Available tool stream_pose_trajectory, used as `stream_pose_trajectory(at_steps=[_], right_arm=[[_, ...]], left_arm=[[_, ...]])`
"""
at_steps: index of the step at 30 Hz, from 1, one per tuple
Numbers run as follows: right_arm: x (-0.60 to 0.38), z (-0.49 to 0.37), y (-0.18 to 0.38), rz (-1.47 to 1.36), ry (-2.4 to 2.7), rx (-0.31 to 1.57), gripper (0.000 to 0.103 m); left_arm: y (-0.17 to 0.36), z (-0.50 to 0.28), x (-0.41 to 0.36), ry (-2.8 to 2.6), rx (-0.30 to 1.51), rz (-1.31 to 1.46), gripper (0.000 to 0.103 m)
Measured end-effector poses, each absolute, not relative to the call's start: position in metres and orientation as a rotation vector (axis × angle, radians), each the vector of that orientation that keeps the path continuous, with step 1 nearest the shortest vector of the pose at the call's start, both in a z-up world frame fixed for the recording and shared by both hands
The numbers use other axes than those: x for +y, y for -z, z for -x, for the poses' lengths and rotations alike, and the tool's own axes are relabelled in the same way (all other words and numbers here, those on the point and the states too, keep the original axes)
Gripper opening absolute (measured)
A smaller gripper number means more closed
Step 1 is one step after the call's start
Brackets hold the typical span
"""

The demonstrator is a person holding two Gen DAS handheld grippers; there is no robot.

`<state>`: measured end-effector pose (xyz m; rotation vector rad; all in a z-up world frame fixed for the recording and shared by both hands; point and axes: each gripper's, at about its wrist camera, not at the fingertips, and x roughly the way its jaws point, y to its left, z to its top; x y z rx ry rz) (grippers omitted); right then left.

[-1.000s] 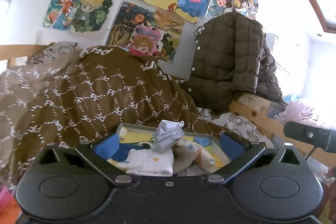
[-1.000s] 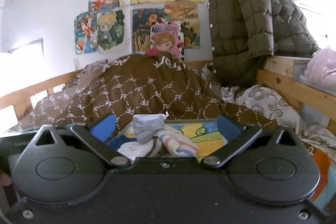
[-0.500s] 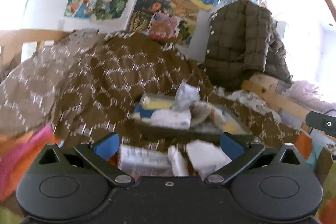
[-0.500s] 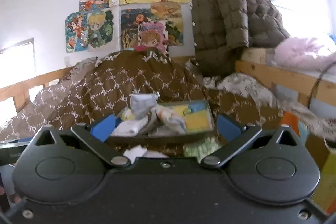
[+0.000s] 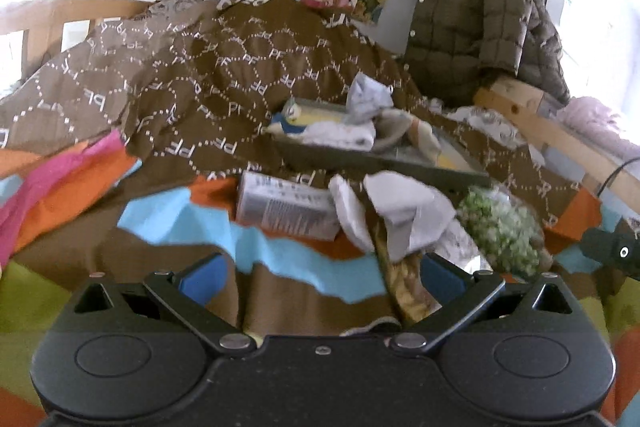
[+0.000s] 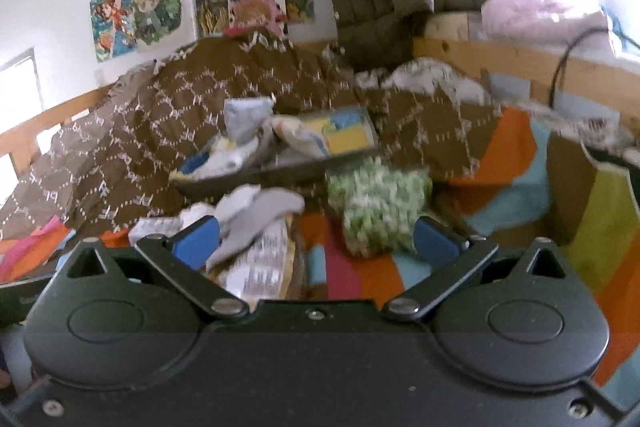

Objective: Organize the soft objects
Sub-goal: 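Move both grippers back over the remaining white cloths and bread bag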

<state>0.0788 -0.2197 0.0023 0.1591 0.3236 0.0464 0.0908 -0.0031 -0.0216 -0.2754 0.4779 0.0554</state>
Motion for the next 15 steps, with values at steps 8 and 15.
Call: stream_pose_trajectory(at_steps=[8,15], right_arm=[[-0.215,-0.073,0.021,-0.157,-0.012,0.451,0.103],[-0.201,-0.079,0.032,-0.124,-0.024,0.518,0.102]], left_arm=[[0.03,-0.081,-0.013,-0.065,0.519,0.251,0.102],[0.035,-0.077,-0.013,-0.079,0.55,0.244,0.102]])
